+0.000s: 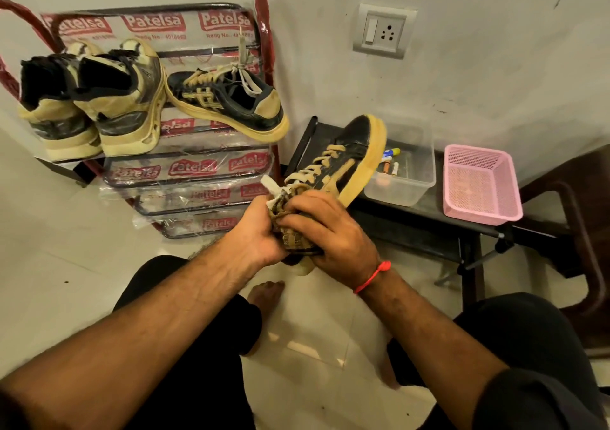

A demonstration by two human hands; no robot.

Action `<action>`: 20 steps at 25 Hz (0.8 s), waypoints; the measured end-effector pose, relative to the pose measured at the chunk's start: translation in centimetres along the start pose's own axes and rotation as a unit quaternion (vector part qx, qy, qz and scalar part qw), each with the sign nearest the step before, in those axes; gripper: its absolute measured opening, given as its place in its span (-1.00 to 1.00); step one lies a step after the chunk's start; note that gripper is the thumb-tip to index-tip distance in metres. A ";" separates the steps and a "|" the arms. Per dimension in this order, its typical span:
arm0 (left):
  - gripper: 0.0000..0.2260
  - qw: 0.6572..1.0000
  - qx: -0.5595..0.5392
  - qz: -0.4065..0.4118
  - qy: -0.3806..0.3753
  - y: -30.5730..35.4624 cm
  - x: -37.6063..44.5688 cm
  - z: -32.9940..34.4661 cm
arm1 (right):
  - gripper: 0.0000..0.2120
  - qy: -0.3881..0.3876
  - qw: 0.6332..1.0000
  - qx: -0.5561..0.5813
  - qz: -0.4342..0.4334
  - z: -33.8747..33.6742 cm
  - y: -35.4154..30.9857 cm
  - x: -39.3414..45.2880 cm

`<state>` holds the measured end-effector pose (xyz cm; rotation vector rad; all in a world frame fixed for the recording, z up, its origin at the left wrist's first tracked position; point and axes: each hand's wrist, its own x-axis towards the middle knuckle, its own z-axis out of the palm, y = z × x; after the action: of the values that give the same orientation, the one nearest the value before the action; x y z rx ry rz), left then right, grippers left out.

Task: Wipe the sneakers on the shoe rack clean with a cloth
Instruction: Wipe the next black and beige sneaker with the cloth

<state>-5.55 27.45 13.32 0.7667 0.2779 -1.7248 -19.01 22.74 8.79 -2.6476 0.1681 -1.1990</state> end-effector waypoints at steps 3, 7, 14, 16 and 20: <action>-0.72 0.999 0.013 0.028 0.019 -0.4 0.5 0.5 | -0.81 0.064 0.995 -0.066 0.029 -1.7 2.2 1.1; -0.72 0.998 0.000 0.046 0.039 -0.7 0.9 0.5 | -0.80 0.151 0.974 -0.055 0.160 -2.2 3.1 1.3; -0.79 0.971 0.230 0.058 0.002 0.2 -0.6 1.1 | -0.69 0.167 0.960 0.052 0.218 -2.7 2.7 0.7; -0.81 0.945 0.317 0.078 0.000 0.2 -0.7 1.3 | -0.69 0.166 0.956 0.063 0.233 -2.6 2.8 0.4; -0.83 0.875 0.466 0.128 0.004 -0.1 -0.8 1.3 | -0.69 0.161 0.948 0.080 0.261 -1.9 2.8 -0.3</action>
<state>-6.05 27.40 14.81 1.4223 -0.6927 -1.5498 -20.69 19.79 9.11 -2.0560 0.7408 -1.3631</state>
